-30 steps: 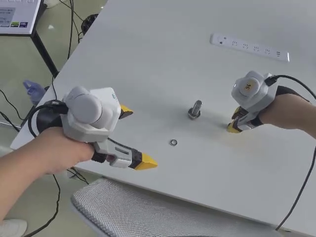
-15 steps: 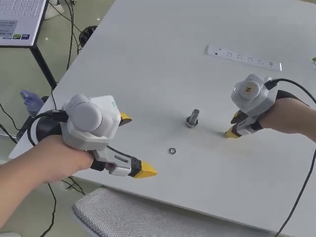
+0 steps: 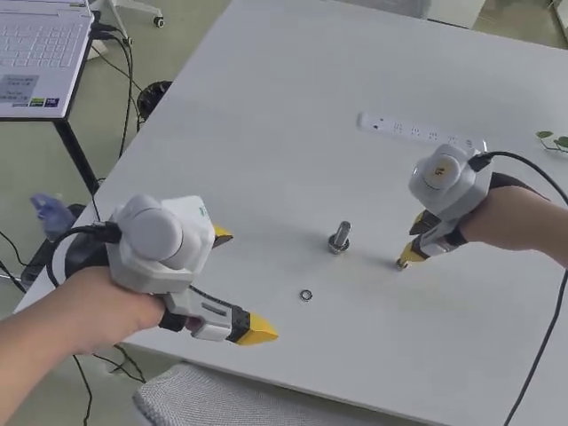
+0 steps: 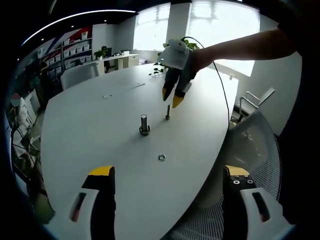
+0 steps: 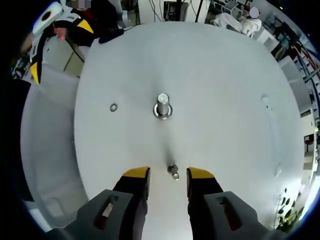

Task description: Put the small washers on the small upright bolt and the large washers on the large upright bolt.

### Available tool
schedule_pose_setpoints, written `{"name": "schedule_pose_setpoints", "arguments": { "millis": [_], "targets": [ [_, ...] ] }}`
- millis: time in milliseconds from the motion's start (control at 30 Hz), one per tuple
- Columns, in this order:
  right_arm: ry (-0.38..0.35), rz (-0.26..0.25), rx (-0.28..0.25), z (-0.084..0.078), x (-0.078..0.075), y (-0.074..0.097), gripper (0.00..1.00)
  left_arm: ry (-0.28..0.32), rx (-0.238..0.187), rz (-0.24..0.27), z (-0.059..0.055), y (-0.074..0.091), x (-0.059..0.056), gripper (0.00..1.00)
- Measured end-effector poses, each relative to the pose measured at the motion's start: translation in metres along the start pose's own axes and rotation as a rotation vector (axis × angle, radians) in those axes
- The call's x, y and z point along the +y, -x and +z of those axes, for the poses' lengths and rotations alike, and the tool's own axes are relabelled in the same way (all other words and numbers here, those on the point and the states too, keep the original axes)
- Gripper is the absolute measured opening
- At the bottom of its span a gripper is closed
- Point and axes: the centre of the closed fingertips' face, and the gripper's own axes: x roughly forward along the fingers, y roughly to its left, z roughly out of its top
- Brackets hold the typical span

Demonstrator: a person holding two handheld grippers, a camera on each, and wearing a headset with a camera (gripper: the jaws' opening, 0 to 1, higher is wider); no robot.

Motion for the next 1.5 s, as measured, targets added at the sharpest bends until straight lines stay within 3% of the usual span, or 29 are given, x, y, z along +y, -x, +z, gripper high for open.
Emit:
{"name": "schedule_pose_setpoints", "arguments": {
  "millis": [567,900,1300,1500],
  "targets": [
    [-0.002,0.012,0.007,0.000,0.023,0.008,0.30,-0.025,-0.012,-0.001,0.004,0.006,-0.010,0.89],
    [0.030,0.019,-0.001,0.008,0.036,0.006,0.31,-0.032,-0.003,-0.008,0.003,0.005,-0.014,0.96],
    [0.045,0.066,-0.041,0.040,0.058,-0.001,0.33,-0.027,0.015,0.006,-0.005,0.007,-0.009,0.99],
    [0.062,0.096,-0.056,0.054,0.072,-0.007,0.32,-0.023,0.014,-0.006,-0.006,0.007,-0.011,0.99]
  ]
}}
